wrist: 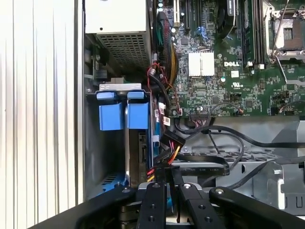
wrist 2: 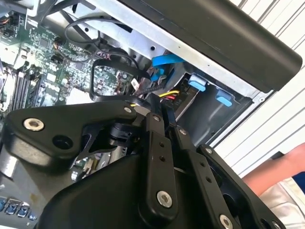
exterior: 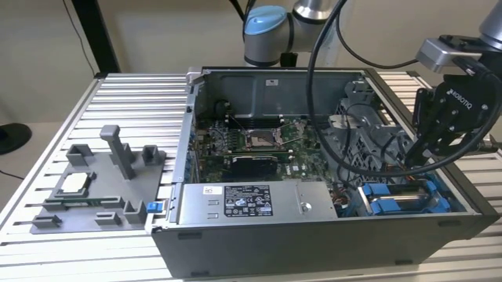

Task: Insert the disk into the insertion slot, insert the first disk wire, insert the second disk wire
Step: 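Insert the second disk wire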

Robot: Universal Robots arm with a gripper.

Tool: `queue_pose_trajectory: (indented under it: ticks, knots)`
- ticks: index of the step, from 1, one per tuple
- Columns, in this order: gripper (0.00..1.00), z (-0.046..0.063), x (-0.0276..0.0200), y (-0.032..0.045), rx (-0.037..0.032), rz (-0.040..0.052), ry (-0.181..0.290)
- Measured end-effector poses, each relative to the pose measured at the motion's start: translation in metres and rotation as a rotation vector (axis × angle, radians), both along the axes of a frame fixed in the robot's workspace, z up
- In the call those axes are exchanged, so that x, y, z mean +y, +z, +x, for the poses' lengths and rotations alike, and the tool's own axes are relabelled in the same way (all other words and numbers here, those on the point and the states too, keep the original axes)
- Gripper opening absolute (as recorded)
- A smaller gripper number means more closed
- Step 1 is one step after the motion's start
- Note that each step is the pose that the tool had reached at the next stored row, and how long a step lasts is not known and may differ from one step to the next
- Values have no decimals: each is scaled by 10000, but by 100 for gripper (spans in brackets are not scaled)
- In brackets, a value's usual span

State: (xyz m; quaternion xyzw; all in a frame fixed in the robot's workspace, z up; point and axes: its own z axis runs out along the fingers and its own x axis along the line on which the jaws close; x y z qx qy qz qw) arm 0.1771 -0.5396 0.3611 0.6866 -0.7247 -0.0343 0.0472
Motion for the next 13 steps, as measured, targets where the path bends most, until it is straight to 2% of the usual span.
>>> queue_pose_trajectory:
  ticks: [5,8,10,13]
  knots:
    - [0,-24,-63,0,-15,7,0]
    - [0,-55,-123,0,-34,16,0]
    - [0,-86,-168,0,-50,21,0]
    - [0,-128,-204,0,-95,27,0]
